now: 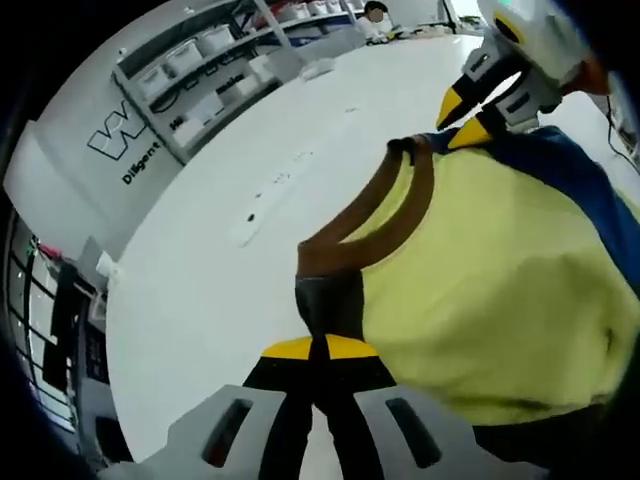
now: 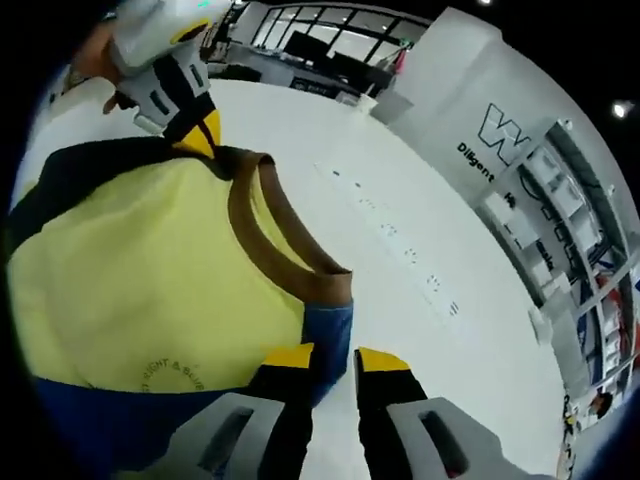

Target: Fold the garment on the visible template until the final outline fits inside the template.

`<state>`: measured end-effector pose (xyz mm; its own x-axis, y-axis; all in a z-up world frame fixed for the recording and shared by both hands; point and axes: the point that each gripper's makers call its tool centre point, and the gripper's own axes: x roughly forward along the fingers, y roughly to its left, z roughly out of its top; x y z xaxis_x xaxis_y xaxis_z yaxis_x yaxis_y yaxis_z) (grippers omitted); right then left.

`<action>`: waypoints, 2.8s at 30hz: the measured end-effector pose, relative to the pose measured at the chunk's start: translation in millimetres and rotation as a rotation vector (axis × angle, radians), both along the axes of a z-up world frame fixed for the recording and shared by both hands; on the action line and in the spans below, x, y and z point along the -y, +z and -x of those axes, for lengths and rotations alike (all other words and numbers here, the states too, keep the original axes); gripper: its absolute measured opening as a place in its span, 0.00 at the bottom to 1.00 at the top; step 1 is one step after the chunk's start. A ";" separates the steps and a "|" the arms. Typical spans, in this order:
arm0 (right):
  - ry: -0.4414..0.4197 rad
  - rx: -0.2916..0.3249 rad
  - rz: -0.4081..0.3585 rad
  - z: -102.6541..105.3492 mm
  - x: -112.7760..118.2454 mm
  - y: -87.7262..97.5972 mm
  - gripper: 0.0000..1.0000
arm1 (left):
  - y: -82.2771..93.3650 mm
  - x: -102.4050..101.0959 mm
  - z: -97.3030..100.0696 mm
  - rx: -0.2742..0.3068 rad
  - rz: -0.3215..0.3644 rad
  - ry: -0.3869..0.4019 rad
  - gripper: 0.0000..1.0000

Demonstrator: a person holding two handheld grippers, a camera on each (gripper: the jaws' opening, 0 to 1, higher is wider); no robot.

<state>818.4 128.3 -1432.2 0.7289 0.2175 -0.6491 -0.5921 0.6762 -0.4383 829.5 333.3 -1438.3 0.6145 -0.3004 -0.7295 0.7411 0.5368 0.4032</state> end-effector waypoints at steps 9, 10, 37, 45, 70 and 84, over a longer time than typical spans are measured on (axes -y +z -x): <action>-0.023 0.002 -0.094 8.8 4.6 19.7 0.55 | 17.9 -15.5 -0.7 0.028 0.022 0.025 0.34; -0.022 0.007 -0.099 10.5 5.2 23.1 0.55 | 19.2 -16.7 1.1 0.032 0.013 0.014 0.34; 0.010 0.007 -0.227 85.8 16.8 80.1 0.81 | 76.8 -52.8 64.4 0.045 0.014 0.003 0.51; 0.053 -0.041 -0.190 119.9 16.1 72.3 0.70 | 83.0 -61.4 89.9 0.032 0.015 -0.008 0.55; 0.134 -0.217 -0.162 215.5 11.3 34.2 0.56 | 56.1 -89.0 176.6 -0.056 0.047 -0.049 0.43; 0.102 -0.277 -0.202 254.7 19.6 12.4 0.47 | 27.8 -84.6 228.9 -0.149 0.103 -0.040 0.41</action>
